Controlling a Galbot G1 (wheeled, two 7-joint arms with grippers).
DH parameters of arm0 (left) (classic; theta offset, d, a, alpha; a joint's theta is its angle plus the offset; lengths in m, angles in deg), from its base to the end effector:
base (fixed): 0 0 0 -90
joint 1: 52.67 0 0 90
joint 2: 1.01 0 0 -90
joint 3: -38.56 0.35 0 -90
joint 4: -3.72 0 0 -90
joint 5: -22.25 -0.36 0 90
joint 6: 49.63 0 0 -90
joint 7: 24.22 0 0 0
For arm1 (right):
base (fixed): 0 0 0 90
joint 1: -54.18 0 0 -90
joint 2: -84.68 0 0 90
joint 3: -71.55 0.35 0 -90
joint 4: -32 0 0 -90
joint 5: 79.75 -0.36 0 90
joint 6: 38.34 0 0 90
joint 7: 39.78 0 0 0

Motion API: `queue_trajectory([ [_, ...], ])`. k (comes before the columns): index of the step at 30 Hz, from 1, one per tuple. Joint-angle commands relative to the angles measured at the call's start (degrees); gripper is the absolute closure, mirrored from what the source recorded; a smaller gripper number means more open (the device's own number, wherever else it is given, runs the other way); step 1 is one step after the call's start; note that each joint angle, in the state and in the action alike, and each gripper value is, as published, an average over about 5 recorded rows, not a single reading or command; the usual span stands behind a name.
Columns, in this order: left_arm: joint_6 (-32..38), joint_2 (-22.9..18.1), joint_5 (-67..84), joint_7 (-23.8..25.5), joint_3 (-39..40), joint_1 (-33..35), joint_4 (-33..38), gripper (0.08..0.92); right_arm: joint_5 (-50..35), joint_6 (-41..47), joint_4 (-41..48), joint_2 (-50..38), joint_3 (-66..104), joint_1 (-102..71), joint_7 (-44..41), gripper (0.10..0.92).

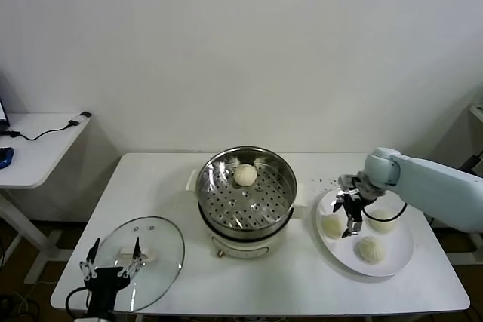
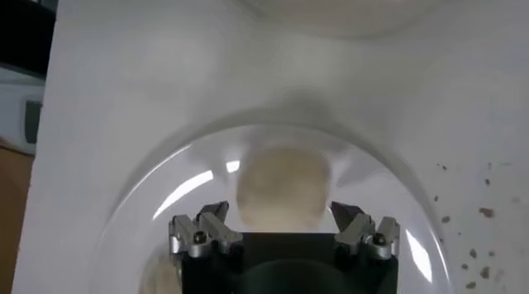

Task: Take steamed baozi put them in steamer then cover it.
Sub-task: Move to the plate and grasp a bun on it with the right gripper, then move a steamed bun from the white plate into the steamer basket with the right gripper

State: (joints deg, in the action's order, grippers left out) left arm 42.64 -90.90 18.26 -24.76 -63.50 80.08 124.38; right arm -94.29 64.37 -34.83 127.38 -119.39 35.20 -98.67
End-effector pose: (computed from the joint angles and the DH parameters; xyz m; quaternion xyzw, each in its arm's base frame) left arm 0.1095 0.0650 -0.3277 0.0827 -0.9877 -0.0999 0.0875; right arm 0.5207 -0.1410 -0.2455 0.5465 -0.5261 0.4680 0.4533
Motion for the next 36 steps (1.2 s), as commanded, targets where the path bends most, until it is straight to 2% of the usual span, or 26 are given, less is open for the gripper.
queue_trajectory([
  [1,0.1,0.0,0.0,0.0,0.0,0.1,-0.2,0.177,0.8,0.4,1.2,1.0,2.2,-3.0,0.4,0.219],
  [10,0.3,0.0,0.0,0.0,-0.2,0.5,-0.1,0.177,-0.3,0.3,1.2,0.5,2.3,-2.0,0.3,0.33],
  [17,0.4,0.0,0.0,0.0,0.0,0.7,0.2,0.177,-4.3,0.1,-0.5,-1.6,0.2,4.1,0.0,0.338],
  [23,0.3,0.1,-0.1,0.0,0.4,0.9,0.7,0.177,-10.8,-1.3,-0.6,-2.9,-6.3,18.2,-2.0,0.338],
  [29,0.3,0.1,-0.9,0.1,1.5,1.0,0.8,0.177,-21.1,-2.3,-0.2,2.4,-18.7,36.3,-2.9,0.338],
  [36,0.4,0.2,-1.0,0.1,2.0,1.2,1.3,0.177,-30.5,0.0,0.9,12.7,-21.3,41.5,-2.1,0.338],
])
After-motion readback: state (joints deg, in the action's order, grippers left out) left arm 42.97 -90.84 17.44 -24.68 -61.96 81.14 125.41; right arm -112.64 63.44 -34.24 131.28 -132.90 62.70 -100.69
